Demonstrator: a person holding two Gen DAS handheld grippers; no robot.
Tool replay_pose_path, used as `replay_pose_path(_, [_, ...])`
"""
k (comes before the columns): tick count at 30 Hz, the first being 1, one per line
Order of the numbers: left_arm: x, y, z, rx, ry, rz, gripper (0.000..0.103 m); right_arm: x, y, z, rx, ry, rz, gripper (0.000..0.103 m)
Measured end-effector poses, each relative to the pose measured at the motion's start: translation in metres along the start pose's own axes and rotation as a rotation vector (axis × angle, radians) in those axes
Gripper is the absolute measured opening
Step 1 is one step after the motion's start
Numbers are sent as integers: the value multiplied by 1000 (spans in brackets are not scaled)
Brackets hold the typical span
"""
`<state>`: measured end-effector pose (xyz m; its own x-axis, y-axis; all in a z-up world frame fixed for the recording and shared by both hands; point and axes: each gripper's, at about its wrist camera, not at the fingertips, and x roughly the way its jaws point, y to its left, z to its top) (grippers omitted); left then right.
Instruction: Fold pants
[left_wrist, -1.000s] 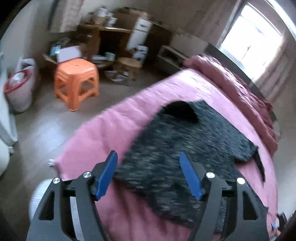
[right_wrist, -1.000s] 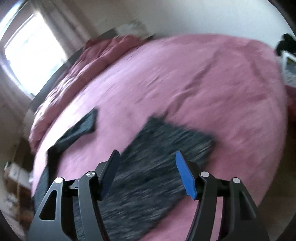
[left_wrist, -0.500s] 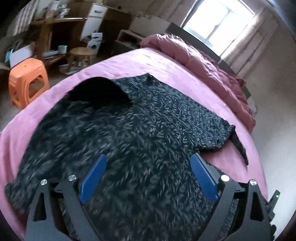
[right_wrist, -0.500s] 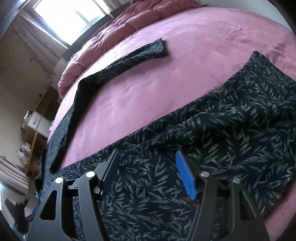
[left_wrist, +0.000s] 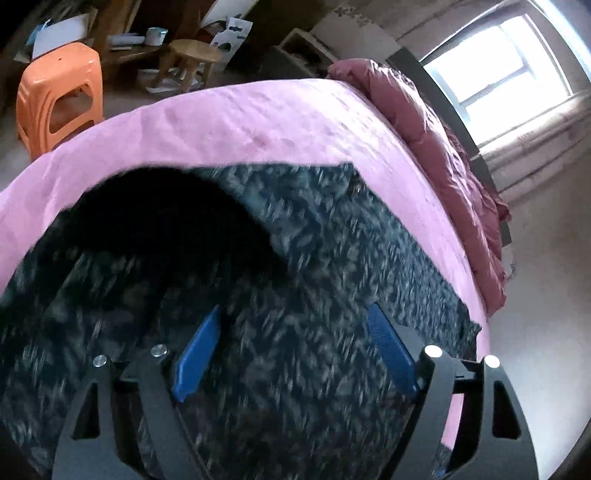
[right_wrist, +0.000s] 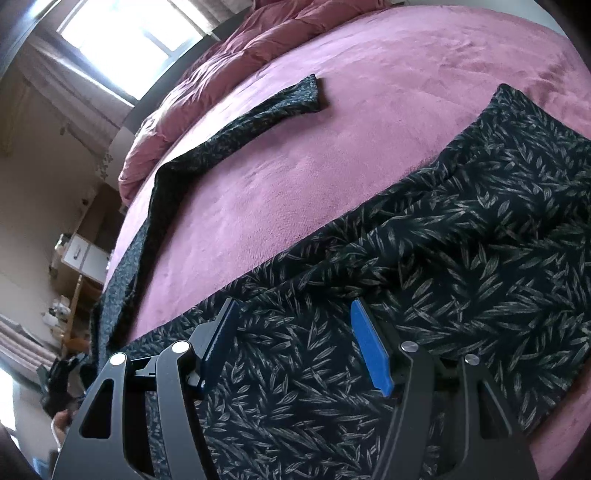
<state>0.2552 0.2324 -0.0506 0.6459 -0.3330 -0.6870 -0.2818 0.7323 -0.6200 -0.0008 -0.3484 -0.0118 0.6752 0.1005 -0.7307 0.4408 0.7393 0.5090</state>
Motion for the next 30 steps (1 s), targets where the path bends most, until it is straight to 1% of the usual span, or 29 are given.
replay_pose_path(1, [5,-3,5,9,2,-19,61,0,0,0,-2,1,-2,62])
replay_pose_path(2, [10,-2,10,12,15,-24,48,0,-1,0,-8,0,-6,62])
replay_pose_path(3, [15,-2,13,8,28,-19,24,-1,-1,1,-13,1,-9,62])
replay_pose_path(4, [20,-1,17,3,42,-14,8,-1,-1,1,-22,1,-15,62])
replay_pose_path(5, [24,0,20,-1,49,-12,5,-1,0,1,-28,1,-19,62])
replay_pose_path(6, [26,0,26,3,44,-13,5,-2,0,1,-32,1,-22,62])
replay_pose_path(10, [21,-13,48,77,-7,-19,4,-3,2,1,-33,0,-23,62])
replay_pose_path(11, [19,-14,54,79,-19,-22,4,-2,2,1,-31,-1,-23,62])
replay_pose_path(12, [15,-15,62,73,-45,-19,5,-2,1,1,-33,1,-24,62])
replay_pose_path(13, [12,-15,68,70,-79,-7,8,-2,1,2,-37,2,-26,62])
replay_pose_path(14, [6,-14,73,72,-135,19,13,-2,2,1,-42,3,-31,62])
replay_pose_path(15, [4,-15,76,77,-175,50,46,-2,4,1,-49,1,-36,62])
replay_pose_path(16, [0,-15,76,87,-236,103,80,-2,6,0,-59,0,-42,63])
replay_pose_path(17, [-2,-15,74,94,-268,124,85,-1,8,-1,-69,0,-44,65])
replay_pose_path(18, [-5,-17,68,119,-315,138,85,-1,10,-1,-79,-2,-46,65])
replay_pose_path(19, [-5,-18,61,145,-334,135,85,-2,13,-1,-82,-8,-42,65])
replay_pose_path(20, [-4,-18,57,159,-337,135,85,-2,15,0,-82,-16,-27,65])
replay_pose_path(22, [5,-17,42,178,-326,133,86,0,19,5,-79,-23,15,65])
replay_pose_path(25, [26,-5,23,158,-254,106,87,11,23,19,-75,1,56,65])
replay_pose_path(28, [25,0,10,193,-271,104,88,21,29,44,-97,-19,83,65])
replay_pose_path(30, [25,-1,7,206,-270,98,89,33,30,71,-56,-37,141,65])
